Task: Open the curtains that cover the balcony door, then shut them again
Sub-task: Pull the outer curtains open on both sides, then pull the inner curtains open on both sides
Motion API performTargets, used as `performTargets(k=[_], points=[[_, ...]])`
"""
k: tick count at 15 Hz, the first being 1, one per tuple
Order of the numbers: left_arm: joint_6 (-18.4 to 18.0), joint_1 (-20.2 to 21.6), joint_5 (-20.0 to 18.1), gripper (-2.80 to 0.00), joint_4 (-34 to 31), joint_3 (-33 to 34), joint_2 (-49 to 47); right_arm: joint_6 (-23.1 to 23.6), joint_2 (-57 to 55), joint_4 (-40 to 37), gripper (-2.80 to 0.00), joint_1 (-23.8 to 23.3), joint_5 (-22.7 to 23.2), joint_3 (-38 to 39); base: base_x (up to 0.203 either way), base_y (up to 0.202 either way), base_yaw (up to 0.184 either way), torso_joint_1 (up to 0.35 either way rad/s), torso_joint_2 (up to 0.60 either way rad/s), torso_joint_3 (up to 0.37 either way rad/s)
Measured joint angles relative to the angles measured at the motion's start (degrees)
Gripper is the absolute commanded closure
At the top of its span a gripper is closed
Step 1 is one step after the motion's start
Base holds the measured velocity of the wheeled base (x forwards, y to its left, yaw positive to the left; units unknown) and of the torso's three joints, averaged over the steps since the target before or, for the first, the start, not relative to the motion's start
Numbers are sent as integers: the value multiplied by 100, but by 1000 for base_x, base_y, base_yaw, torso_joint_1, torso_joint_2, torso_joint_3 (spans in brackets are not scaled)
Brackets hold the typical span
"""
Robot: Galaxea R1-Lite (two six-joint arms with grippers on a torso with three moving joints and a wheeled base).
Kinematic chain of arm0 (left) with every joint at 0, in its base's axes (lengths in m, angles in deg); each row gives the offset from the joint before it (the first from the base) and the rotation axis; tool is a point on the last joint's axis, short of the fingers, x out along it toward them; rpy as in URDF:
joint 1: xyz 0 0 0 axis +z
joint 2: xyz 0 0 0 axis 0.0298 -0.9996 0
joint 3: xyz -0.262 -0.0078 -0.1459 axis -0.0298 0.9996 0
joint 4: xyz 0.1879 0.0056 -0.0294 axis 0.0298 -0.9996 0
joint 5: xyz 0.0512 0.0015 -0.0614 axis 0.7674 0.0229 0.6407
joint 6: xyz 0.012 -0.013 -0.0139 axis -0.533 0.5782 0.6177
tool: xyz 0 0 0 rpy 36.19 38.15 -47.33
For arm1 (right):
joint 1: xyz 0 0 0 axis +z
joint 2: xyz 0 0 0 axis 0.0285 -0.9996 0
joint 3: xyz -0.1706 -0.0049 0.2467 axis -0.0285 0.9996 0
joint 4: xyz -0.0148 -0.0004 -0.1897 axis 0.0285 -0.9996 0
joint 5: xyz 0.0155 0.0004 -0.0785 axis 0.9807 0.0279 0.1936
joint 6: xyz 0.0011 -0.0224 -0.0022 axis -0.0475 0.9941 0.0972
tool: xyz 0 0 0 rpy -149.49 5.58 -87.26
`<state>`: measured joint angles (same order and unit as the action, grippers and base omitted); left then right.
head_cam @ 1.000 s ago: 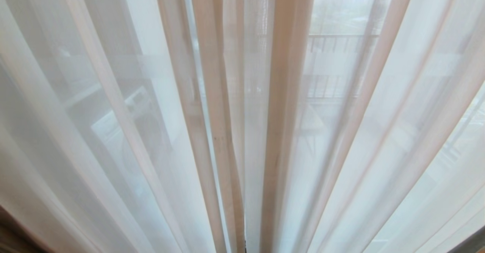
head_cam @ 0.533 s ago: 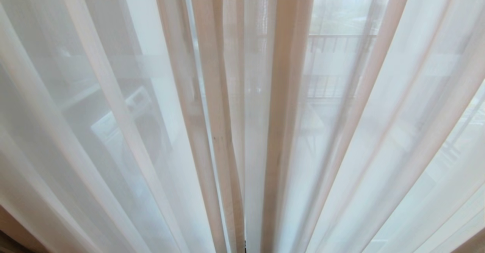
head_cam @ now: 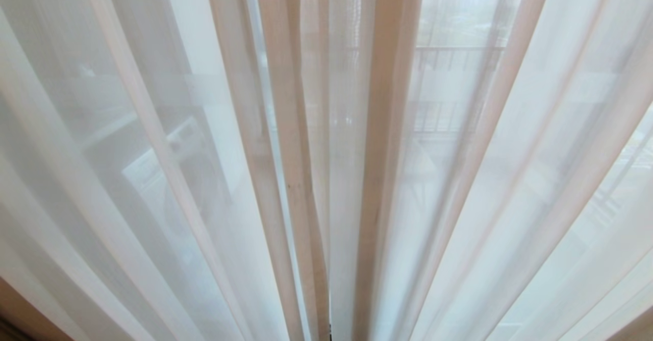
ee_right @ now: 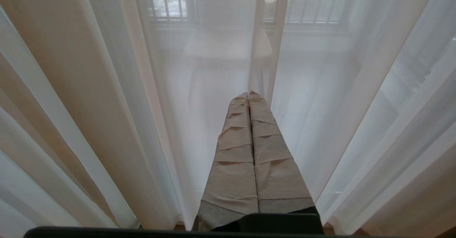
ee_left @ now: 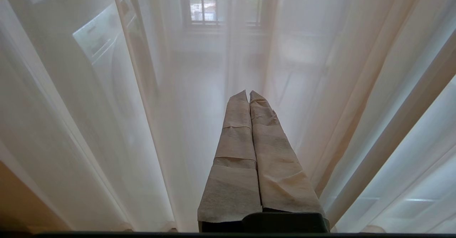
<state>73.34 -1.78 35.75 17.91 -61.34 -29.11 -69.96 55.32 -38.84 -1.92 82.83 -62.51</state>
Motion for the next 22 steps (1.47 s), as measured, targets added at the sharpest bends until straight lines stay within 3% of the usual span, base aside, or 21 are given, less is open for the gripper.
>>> performTargets(k=[22], points=[[-3,-4,0,0,0,0,-1,1,2,0,0,-1,0,0,0,0,0,0,0,0]])
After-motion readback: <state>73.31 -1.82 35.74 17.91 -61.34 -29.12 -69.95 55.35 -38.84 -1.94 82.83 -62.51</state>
